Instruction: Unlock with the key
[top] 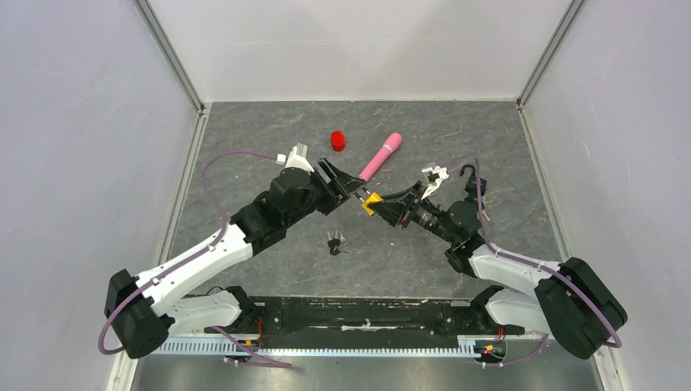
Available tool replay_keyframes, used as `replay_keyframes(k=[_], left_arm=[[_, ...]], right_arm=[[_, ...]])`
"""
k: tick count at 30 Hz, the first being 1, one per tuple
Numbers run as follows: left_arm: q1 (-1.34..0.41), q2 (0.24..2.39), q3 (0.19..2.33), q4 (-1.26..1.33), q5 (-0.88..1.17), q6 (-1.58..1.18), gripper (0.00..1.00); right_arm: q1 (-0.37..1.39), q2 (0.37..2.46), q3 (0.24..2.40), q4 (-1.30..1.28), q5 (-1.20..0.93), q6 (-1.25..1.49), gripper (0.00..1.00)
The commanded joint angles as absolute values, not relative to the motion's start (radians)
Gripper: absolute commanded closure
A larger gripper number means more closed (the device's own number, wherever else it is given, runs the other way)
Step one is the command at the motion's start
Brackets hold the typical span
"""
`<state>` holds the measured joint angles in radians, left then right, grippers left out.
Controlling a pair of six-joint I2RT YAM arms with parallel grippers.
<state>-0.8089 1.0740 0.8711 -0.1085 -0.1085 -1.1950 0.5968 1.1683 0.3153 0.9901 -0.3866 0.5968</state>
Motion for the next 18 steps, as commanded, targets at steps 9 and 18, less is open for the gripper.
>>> replay_keyframes(k=[9,18], left_arm=[[-0.807,1.156,0.885,-0.086,-0.037,-1.149,0.34],[-0.805,1.21,0.931,-0.249,-0.076,-1.19,0.78]], right_arm=[[0.571,1.175,0.304,1.298,-0.493,0.773,1.0],[0.572,1.148,0.303,1.174,-0.474,0.614,1.0]])
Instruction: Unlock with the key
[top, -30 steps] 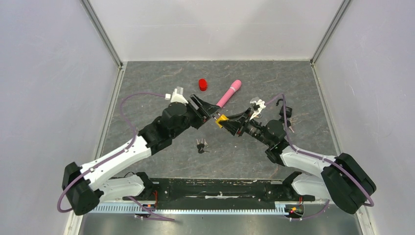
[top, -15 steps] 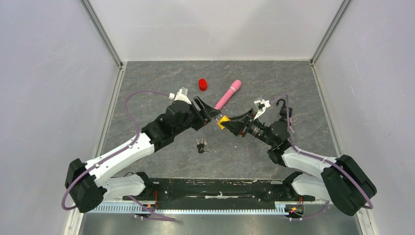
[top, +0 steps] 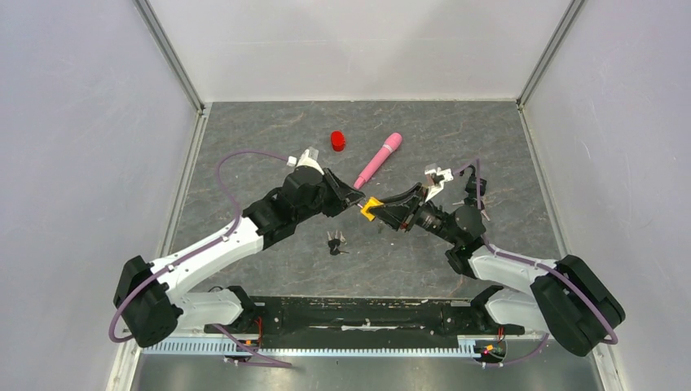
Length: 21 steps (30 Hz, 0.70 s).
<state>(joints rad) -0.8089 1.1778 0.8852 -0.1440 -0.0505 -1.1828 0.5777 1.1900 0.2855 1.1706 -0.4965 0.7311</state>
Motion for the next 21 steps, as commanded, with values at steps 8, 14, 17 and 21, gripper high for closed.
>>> replay_keyframes(k=[8,14,17,21], left_arm=[[-0.775,1.367,1.002,-0.442,-0.031,-1.149,0.74],[-0.7,1.424,1.019,-0.489,0.025,-1.131,0.48],[-0.666,1.398,1.034,-0.498,0.023,-1.113,0.37],[-0.582,1.328,1.056,-0.537,0.006,-1.057,0.35]], right_arm=[[0.644,0.998,0.37,0.689,-0.2,0.088,1.0],[0.681,0.937,0.373,0.545,-0.019,-0.082,1.0],[0.702,0.939,0.371,0.513,0.055,-0.119,1.0],[0.742,0.963,0.375,0.479,0.185,-0.169,1.0]])
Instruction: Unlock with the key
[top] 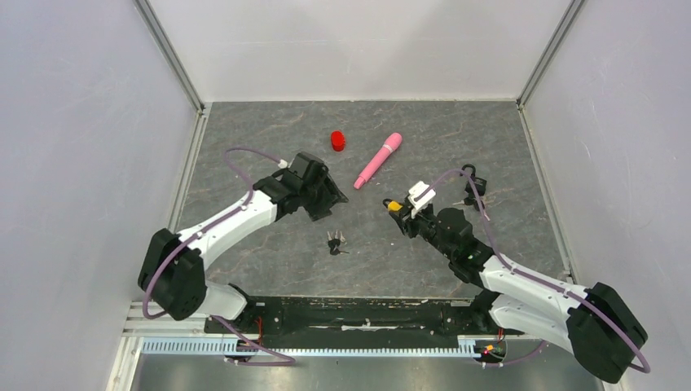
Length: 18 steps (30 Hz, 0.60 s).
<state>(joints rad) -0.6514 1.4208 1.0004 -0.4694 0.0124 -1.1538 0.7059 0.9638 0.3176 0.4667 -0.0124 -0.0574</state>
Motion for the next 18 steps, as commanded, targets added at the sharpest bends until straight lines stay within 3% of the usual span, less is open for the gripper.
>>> replay_keyframes(k=[1,12,18], left_arm=[[-0.556,1.301,1.059,-0.546,0.004,-1.039,0.34],[-0.409,1.077,1.08,-0.609,-0.373,-0.664,0.21],[-0.392,0.986,1.011,-0.536,-0.529,-0.556,0.2]], right_arm=[[0.757,0.971,0.373,0.479,0.228,-0.186,1.0],[0.859,1.127,0.389,0.433,0.846,-0.28,1.0],[0.858,1.302,0.429,0.368,1.043,-0.232,1.0]])
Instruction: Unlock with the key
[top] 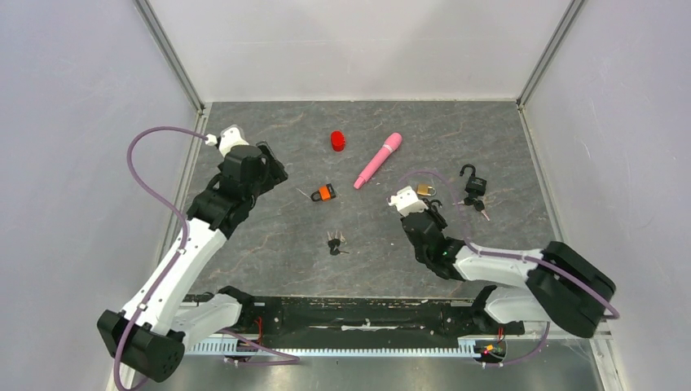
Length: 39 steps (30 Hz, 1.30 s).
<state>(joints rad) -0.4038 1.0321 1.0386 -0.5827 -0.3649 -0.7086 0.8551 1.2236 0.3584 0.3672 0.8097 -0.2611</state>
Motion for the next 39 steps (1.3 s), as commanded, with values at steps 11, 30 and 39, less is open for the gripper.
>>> replay_keyframes(k=[11,30,39], left_arm=[[-0.388,0.88,0.935,-0.486,-0.634,-0.493,0.2],[-0.384,0.817,0.911,-0.461,-0.651,-0.473,0.18],[-0.383,0.792,0.913,-0.458,-0.612,-0.476,0.18]], right_arm=[[0.852,1.474,0.473,0.24,1.095,-0.194,1.0],[0.83,1.444,0.656,-0.127,0.666,0.025,0.25],[0.619,1.263,0.608,-0.059,0.381,0.106,0.36]])
